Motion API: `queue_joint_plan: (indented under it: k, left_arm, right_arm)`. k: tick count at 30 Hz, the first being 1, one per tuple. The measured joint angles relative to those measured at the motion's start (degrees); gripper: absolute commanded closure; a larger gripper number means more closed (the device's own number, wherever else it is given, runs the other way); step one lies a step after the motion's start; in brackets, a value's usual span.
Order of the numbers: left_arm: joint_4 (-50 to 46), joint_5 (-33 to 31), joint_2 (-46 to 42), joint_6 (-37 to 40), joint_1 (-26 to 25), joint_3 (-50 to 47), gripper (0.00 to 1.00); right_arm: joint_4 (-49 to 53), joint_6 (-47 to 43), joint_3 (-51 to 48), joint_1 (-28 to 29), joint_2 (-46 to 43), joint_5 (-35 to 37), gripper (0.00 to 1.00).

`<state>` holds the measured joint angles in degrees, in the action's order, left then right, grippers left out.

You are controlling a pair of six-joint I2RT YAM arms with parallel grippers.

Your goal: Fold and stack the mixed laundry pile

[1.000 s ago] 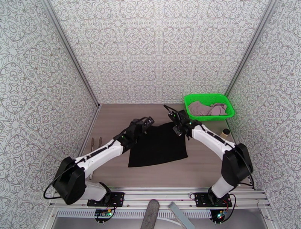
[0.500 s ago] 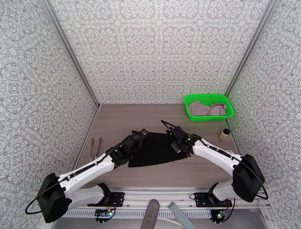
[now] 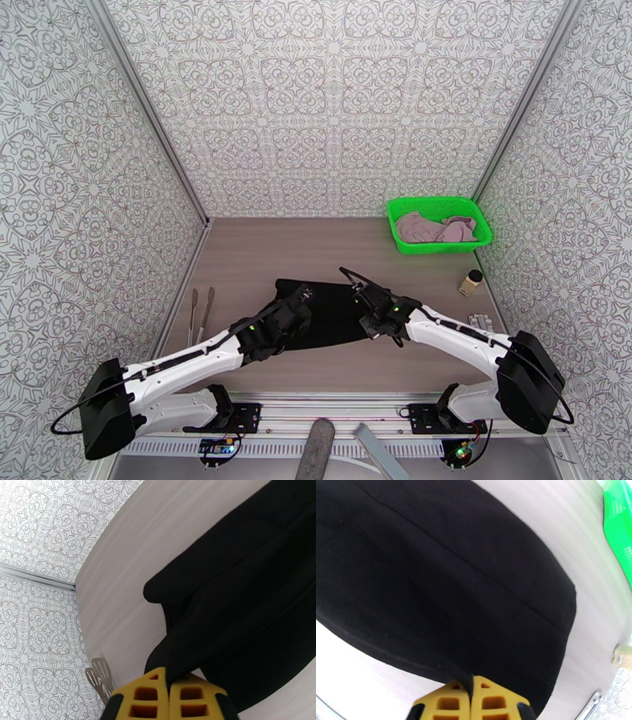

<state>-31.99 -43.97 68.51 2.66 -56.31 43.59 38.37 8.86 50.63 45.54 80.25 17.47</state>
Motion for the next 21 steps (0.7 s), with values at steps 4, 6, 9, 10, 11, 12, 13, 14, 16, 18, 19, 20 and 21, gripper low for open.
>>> queue_joint_plan:
  k: [4, 6, 9, 10, 11, 12, 13, 14, 16, 18, 19, 20, 21]
  left_arm:
    - [-1.95, -1.84, 4.48, -2.8, -3.02, 0.48, 1.0]
    - [-3.69, -2.25, 7.19, -4.17, -4.39, 1.79, 1.0]
    - [-6.1, -2.47, 10.23, -5.77, -6.08, 4.46, 0.95]
    - [-6.97, -2.64, 11.08, -6.21, -6.64, 5.53, 0.9]
    - [-7.85, -2.84, 11.78, -6.82, -7.21, 6.62, 0.88]
    - [-9.27, -2.95, 12.39, -7.37, -7.8, 7.8, 0.84]
    - [-10.75, -3.34, 12.98, -8.11, -8.31, 9.09, 0.84]
    - [-12.5, -3.82, 13.68, -8.94, -8.85, 10.6, 0.83]
    - [-16.02, -4.26, 14.8, -10.43, -9.86, 13.75, 0.74]
    - [-20.85, -4.92, 15.8, -12.74, -10.95, 17.33, 0.64]
    - [-23.82, -5.44, 16.41, -14.36, -11.61, 19.54, 0.59]
    - [-26.29, -5.68, 16.92, -15.47, -12.04, 21.27, 0.56]
    - [-29.05, -5.92, 17.44, -16.96, -12.48, 23.02, 0.54]
  right_arm:
    - [0.72, 1.95, 0.0, 0.42, 0.22, -0.07, 1.0]
    - [1.18, 2.93, 0.0, 0.63, 0.76, -0.15, 1.0]
    - [2.1, 4.42, 0.0, 0.9, 1.73, -0.28, 0.93]
    - [2.47, 4.87, 0.0, 0.96, 1.9, -0.46, 0.88]
    - [2.86, 5.27, 0.0, 1.05, 1.99, -0.66, 0.84]
    - [3.21, 5.75, 0.02, 1.16, 1.99, -0.9, 0.81]
    - [3.54, 6.27, 0.0, 1.31, 1.95, -1.25, 0.8]
    - [3.98, 6.69, 0.0, 1.44, 1.88, -1.57, 0.77]
    - [4.85, 7.78, 0.0, 1.75, 1.38, -2.27, 0.7]
    - [5.75, 8.87, 0.0, 1.86, -0.04, -2.97, 0.64]
    - [6.27, 9.44, -0.07, 1.9, -1.18, -3.26, 0.62]
    - [6.51, 10.03, -0.33, 1.95, -2.56, -3.48, 0.6]
    - [6.91, 10.67, -0.68, 1.99, -4.11, -3.74, 0.58]
